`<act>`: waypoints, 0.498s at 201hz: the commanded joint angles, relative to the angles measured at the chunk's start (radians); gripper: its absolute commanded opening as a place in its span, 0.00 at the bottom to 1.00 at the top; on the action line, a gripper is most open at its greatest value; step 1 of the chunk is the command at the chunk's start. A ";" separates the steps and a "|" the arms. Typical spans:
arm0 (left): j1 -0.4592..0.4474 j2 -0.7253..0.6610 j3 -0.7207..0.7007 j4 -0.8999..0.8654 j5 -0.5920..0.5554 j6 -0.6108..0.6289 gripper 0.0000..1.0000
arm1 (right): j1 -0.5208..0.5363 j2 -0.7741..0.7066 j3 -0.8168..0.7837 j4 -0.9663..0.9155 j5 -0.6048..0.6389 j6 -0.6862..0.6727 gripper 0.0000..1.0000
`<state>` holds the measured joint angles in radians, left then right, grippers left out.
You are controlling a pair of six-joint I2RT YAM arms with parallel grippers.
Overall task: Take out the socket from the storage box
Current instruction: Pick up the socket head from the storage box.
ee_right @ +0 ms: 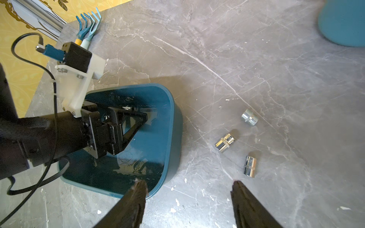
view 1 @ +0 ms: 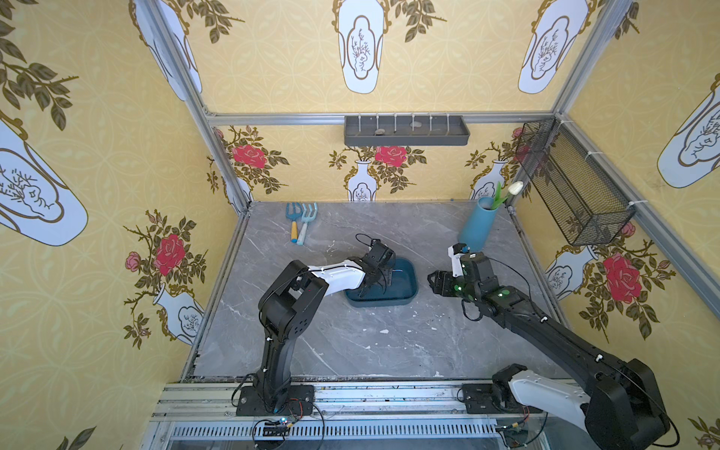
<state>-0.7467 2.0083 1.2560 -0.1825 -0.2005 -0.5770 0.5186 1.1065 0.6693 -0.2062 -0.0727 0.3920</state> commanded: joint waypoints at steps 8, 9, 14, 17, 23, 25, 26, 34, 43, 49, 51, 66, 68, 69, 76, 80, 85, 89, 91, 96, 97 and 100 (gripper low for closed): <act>-0.006 0.016 -0.003 0.027 -0.063 -0.026 0.69 | 0.002 -0.004 -0.006 0.028 -0.001 0.002 0.73; -0.006 0.016 -0.003 0.027 -0.065 -0.026 0.68 | 0.002 -0.005 -0.006 0.028 -0.001 0.002 0.73; -0.008 0.018 -0.005 0.030 -0.072 -0.026 0.66 | 0.003 -0.005 -0.007 0.028 0.000 0.002 0.73; -0.008 0.018 -0.007 0.034 -0.077 -0.027 0.65 | 0.003 -0.005 -0.008 0.028 -0.001 0.001 0.73; -0.009 0.018 -0.010 0.041 -0.084 -0.028 0.63 | 0.003 -0.007 -0.010 0.029 -0.001 0.002 0.73; -0.010 0.019 -0.011 0.042 -0.087 -0.028 0.63 | 0.003 -0.007 -0.009 0.028 0.000 0.002 0.73; -0.011 0.019 -0.011 0.044 -0.088 -0.028 0.62 | 0.002 -0.007 -0.009 0.029 -0.001 0.002 0.73; -0.014 0.018 -0.016 0.052 -0.102 -0.031 0.61 | 0.003 -0.008 -0.011 0.031 -0.001 0.002 0.73; -0.016 0.019 -0.021 0.060 -0.116 -0.033 0.59 | 0.002 -0.010 -0.014 0.031 -0.001 0.002 0.73; -0.016 0.019 -0.023 0.066 -0.127 -0.037 0.58 | 0.003 -0.010 -0.014 0.031 -0.001 0.003 0.73; -0.017 0.020 -0.023 0.068 -0.129 -0.038 0.58 | 0.003 -0.010 -0.014 0.031 -0.001 0.003 0.73; -0.020 0.018 -0.029 0.081 -0.150 -0.040 0.55 | 0.003 -0.013 -0.015 0.031 0.000 0.002 0.73; -0.020 0.018 -0.030 0.084 -0.151 -0.040 0.55 | 0.003 -0.013 -0.015 0.032 0.001 0.002 0.73; -0.020 0.018 -0.031 0.084 -0.152 -0.040 0.54 | 0.003 -0.014 -0.015 0.032 0.001 0.002 0.73; -0.020 0.020 -0.033 0.090 -0.156 -0.040 0.54 | 0.003 -0.015 -0.015 0.030 0.001 0.002 0.73; -0.020 0.020 -0.033 0.091 -0.159 -0.040 0.53 | 0.003 -0.015 -0.016 0.030 0.001 0.001 0.73; -0.020 0.021 -0.035 0.096 -0.161 -0.040 0.52 | 0.003 -0.016 -0.016 0.028 0.000 0.002 0.73; -0.020 0.021 -0.035 0.099 -0.162 -0.039 0.52 | 0.003 -0.016 -0.017 0.028 0.002 0.002 0.73; -0.020 0.022 -0.035 0.102 -0.162 -0.039 0.52 | 0.003 -0.017 -0.016 0.028 0.001 0.002 0.73; -0.020 0.025 -0.034 0.103 -0.160 -0.038 0.51 | 0.002 -0.018 -0.017 0.028 0.001 0.002 0.73; -0.020 0.025 -0.034 0.104 -0.160 -0.038 0.51 | 0.003 -0.018 -0.018 0.028 0.001 0.002 0.73; -0.020 0.027 -0.033 0.104 -0.162 -0.038 0.51 | 0.003 -0.020 -0.020 0.028 0.002 0.002 0.73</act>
<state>-0.7670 2.0182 1.2278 -0.1181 -0.3321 -0.6098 0.5190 1.0950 0.6540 -0.2058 -0.0723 0.3931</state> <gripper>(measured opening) 0.515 0.727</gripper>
